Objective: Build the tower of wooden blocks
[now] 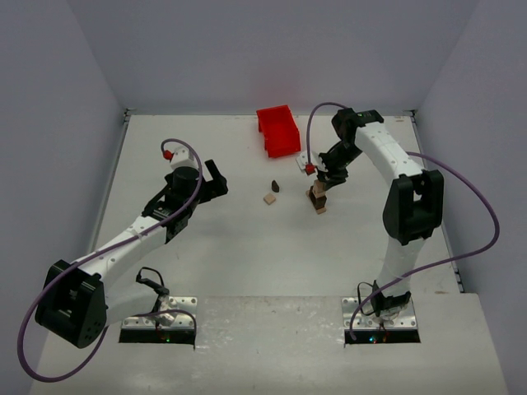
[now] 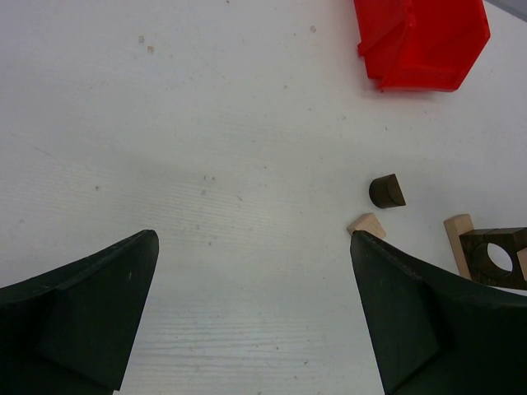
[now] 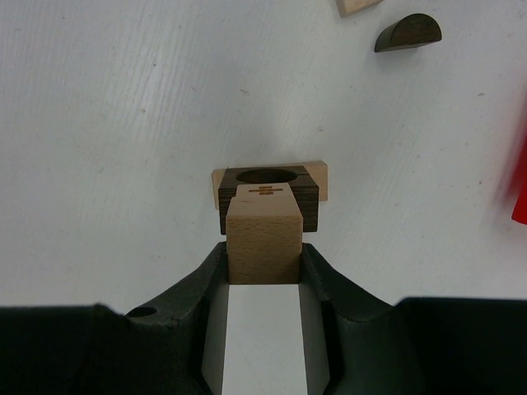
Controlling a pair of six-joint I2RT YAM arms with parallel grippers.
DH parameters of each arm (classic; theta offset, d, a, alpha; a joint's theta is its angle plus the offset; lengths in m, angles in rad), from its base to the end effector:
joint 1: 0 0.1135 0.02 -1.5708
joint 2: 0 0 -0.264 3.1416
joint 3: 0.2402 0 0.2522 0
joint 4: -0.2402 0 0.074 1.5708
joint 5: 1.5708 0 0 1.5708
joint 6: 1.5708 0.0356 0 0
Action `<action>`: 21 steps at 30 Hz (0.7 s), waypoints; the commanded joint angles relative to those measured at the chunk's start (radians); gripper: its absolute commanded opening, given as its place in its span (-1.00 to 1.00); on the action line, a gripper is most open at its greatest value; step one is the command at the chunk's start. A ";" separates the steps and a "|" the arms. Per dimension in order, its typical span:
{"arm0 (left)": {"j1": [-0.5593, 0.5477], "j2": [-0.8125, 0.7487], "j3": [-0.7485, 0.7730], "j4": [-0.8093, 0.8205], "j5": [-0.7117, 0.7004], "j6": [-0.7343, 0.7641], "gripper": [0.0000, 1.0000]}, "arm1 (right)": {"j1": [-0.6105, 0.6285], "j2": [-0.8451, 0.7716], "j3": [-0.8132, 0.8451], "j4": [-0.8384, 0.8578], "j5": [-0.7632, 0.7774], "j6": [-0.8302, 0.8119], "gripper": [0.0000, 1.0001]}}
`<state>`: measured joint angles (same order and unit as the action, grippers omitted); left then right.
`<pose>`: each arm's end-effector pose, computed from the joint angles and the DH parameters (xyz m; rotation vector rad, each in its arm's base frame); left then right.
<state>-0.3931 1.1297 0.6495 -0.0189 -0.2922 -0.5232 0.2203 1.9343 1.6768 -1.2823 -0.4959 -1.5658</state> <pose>0.2322 -0.0852 0.2405 -0.3119 2.0338 -0.2678 0.3567 0.0972 0.2506 -2.1585 1.7236 0.5202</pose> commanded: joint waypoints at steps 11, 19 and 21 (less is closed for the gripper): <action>0.000 -0.009 0.035 0.059 -0.004 0.017 1.00 | 0.011 0.015 0.031 0.002 0.007 0.003 -0.47; 0.000 0.004 0.038 0.063 0.002 0.017 1.00 | 0.011 0.016 0.029 0.013 0.005 0.006 -0.46; 0.000 0.006 0.038 0.063 0.001 0.017 1.00 | 0.011 0.018 0.030 0.012 0.008 0.006 -0.46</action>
<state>-0.3931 1.1324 0.6495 -0.0170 -0.2910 -0.5198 0.2253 1.9465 1.6768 -1.2818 -0.4768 -1.5637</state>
